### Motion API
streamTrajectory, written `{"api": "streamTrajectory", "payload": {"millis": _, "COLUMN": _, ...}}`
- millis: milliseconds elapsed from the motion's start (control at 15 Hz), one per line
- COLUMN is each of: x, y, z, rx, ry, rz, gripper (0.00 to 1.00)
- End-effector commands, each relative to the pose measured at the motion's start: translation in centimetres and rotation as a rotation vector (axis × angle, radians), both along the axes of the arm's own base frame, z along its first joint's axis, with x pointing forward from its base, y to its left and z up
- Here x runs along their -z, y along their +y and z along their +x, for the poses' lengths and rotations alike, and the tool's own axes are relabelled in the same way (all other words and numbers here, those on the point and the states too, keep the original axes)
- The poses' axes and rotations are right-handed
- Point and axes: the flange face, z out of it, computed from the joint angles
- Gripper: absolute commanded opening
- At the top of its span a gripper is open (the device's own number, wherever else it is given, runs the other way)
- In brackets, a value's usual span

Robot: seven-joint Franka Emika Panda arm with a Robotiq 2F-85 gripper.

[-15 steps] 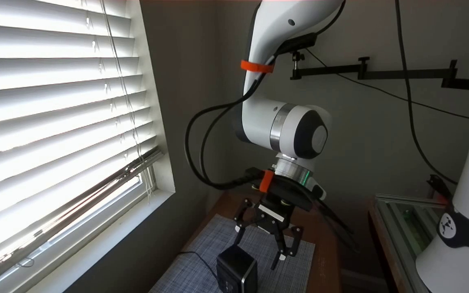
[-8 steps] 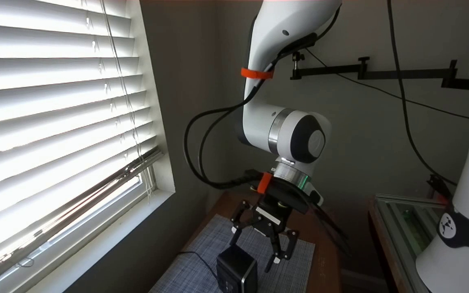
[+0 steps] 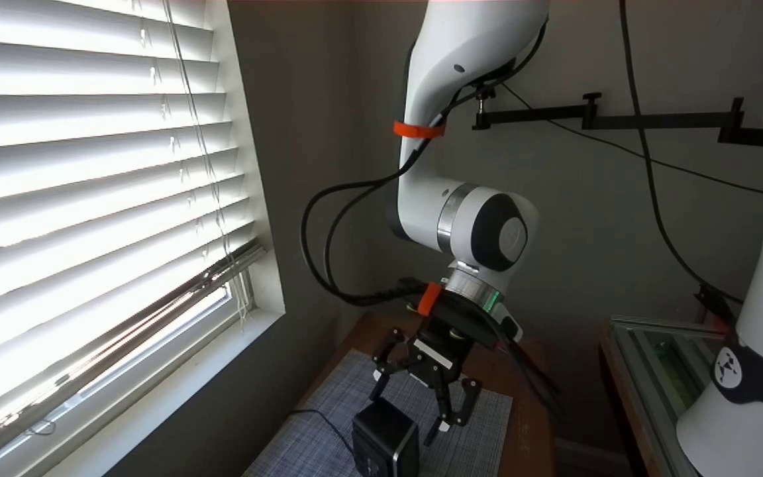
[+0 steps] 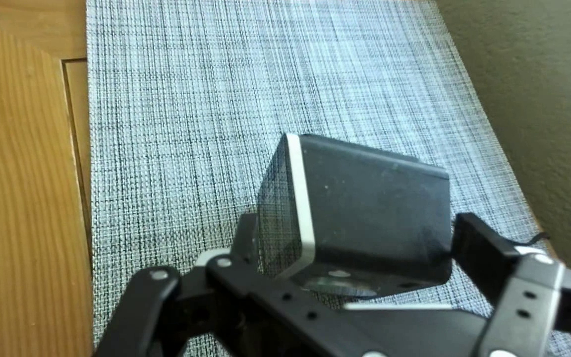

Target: Lay the alarm clock down

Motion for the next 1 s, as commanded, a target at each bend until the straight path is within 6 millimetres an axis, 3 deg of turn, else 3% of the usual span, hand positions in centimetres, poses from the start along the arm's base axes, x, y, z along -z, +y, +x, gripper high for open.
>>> {"api": "streamTrajectory", "payload": {"millis": 0, "x": 0.6, "y": -0.9, "z": 0.2, "rx": 0.027, "ry": -0.038, "rz": -0.004, "gripper": 1.0}}
{"api": "streamTrajectory", "payload": {"millis": 933, "x": 2.7, "y": -1.9, "z": 0.0, "rx": 0.045, "ry": -0.074, "rz": 0.101, "gripper": 1.0}}
